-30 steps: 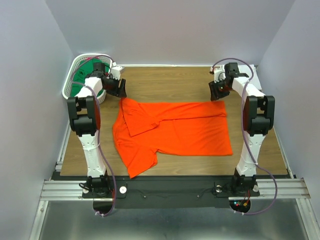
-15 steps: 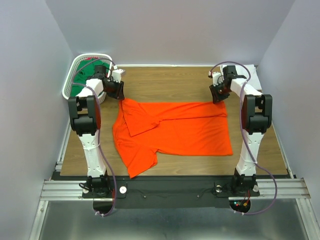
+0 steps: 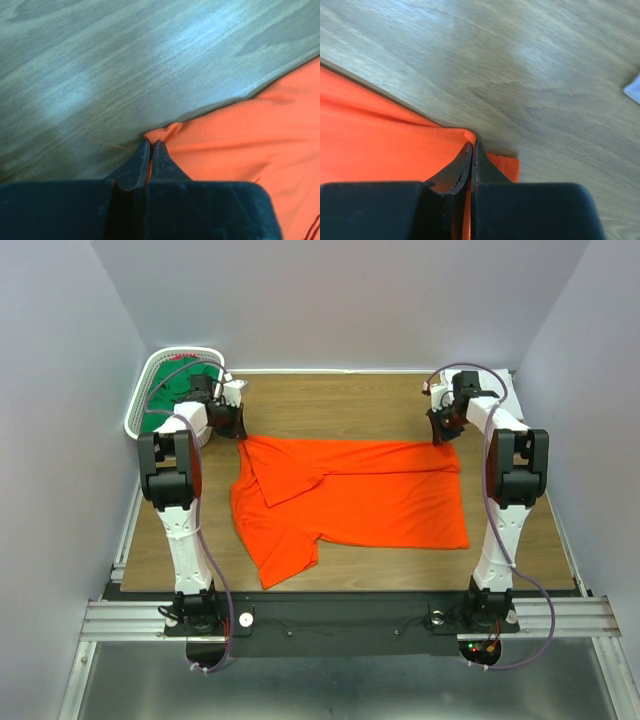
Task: Fold and stack the t-shirts
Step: Fold the tshirt
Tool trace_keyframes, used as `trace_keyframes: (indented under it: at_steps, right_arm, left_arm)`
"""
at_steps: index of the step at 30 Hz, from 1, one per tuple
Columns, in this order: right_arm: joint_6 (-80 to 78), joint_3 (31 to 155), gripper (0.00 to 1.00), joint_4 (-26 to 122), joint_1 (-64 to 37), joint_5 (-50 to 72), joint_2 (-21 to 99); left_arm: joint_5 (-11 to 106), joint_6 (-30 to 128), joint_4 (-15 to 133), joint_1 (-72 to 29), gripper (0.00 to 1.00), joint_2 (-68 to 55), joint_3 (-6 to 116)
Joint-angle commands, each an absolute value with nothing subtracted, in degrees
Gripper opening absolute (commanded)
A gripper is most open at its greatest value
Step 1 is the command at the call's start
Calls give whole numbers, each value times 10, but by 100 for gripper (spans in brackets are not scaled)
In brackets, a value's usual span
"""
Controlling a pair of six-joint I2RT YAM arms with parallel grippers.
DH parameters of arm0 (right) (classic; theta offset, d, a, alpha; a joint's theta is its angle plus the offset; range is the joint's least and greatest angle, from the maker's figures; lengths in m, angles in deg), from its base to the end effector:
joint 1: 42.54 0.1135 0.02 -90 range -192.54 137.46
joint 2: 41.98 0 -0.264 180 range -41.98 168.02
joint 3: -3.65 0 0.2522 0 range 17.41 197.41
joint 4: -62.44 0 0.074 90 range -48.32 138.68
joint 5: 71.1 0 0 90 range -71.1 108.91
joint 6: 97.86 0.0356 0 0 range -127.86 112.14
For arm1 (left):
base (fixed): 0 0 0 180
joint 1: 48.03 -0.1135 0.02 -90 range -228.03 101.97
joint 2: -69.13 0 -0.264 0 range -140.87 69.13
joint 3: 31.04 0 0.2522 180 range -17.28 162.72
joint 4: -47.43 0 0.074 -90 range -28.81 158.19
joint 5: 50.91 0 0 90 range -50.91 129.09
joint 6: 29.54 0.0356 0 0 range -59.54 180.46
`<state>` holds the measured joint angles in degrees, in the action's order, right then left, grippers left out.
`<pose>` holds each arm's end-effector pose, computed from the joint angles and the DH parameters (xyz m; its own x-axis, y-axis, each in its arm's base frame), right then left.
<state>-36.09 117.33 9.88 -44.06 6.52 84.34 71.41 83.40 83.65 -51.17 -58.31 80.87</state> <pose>0.4681 -0.0048 0.1723 -0.7693 -0.4418 -0.4616 -0.4856 0.8738 -0.0269 0.4882 0.0077 0.1738 -0.6113 0.2963 -0.7338 0.5674 0.8105 -0.1454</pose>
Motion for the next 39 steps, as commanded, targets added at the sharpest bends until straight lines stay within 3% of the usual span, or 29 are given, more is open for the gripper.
trace_keyframes:
  at_steps: [1, 11, 13, 14, 16, 17, 20, 26, 29, 35, 39]
  right_arm:
    - [-368, 1185, 1, 98, -471, 114, 862]
    - [-344, 1231, 2, 100, -476, 75, 882]
    - [-340, 1240, 15, 99, -476, 70, 882]
    - [-338, 1248, 29, 98, -476, 61, 877]
    - [-334, 1253, 47, 99, -476, 52, 866]
    - [-331, 1263, 51, 98, -476, 45, 856]
    - [-323, 1268, 55, 97, -476, 40, 817]
    - [-330, 1201, 54, 65, -476, 15, 721]
    - [-338, 1133, 46, 31, -476, -9, 682]
    - [-361, 980, 38, 13, -469, -17, 633]
    - [-372, 935, 37, 17, -469, 6, 643]
  left_arm:
    - [678, 798, 786, -521, 0, -536, 789]
    - [650, 739, 727, -521, 0, -537, 802]
    - [655, 740, 735, -521, 0, -544, 812]
    - [659, 743, 741, -521, 5, -546, 826]
    - [678, 750, 756, -521, 17, -544, 843]
    - [685, 752, 759, -520, 26, -542, 846]
    - [692, 759, 764, -520, 41, -505, 847]
    - [686, 808, 779, -513, 49, -414, 760]
    - [692, 830, 795, -512, 49, -370, 701]
    - [716, 873, 839, -507, 36, -314, 579]
    - [711, 897, 849, -498, 33, -295, 509]
